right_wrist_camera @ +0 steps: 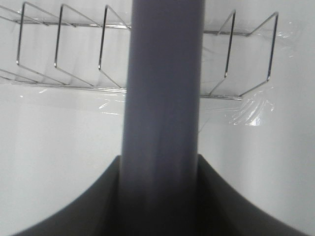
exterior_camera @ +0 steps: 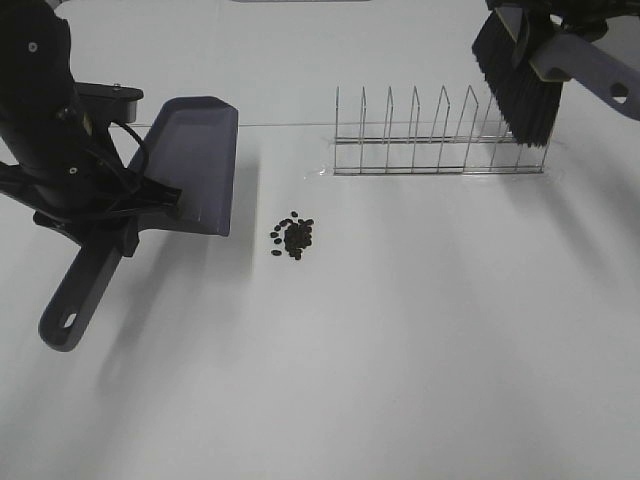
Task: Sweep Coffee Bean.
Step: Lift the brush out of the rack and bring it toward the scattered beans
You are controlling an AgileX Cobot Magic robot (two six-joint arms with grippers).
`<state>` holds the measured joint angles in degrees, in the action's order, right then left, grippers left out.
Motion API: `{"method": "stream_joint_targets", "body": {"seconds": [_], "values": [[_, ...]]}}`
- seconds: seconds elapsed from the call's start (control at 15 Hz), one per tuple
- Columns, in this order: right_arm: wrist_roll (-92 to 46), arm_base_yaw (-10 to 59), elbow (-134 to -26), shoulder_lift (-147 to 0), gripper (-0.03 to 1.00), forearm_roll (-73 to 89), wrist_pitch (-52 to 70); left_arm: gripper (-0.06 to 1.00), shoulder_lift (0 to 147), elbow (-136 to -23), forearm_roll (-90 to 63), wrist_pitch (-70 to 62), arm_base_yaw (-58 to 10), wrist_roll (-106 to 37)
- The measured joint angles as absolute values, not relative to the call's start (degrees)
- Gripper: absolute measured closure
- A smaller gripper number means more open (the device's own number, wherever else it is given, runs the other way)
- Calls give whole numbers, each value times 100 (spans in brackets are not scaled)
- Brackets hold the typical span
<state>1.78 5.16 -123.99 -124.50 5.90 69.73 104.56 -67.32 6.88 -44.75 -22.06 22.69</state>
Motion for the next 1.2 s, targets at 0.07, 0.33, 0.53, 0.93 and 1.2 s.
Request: {"method": "stream_joint_targets", "body": {"seconds": [0.07, 0.33, 0.53, 0.93, 1.2], "values": [[183, 516, -12399, -12319, 61, 590, 6990, 58, 10456, -6732, 688, -4475, -2206, 2269], [212, 682, -11826, -11849, 61, 584, 6990, 58, 10456, -6715, 688, -4664, -2206, 2269], [229, 934, -10909, -11299, 61, 584, 7007, 58, 10456, -6348, 693, -4670, -2206, 2315], [1060, 2183, -8995, -10571, 61, -235, 6429, 58, 10921, -6085, 705, -4418, -2206, 2389], [1902, 2825, -8497, -10668, 61, -1043, 5500, 58, 11448, -6388, 705, -4286, -2206, 2252]]}}
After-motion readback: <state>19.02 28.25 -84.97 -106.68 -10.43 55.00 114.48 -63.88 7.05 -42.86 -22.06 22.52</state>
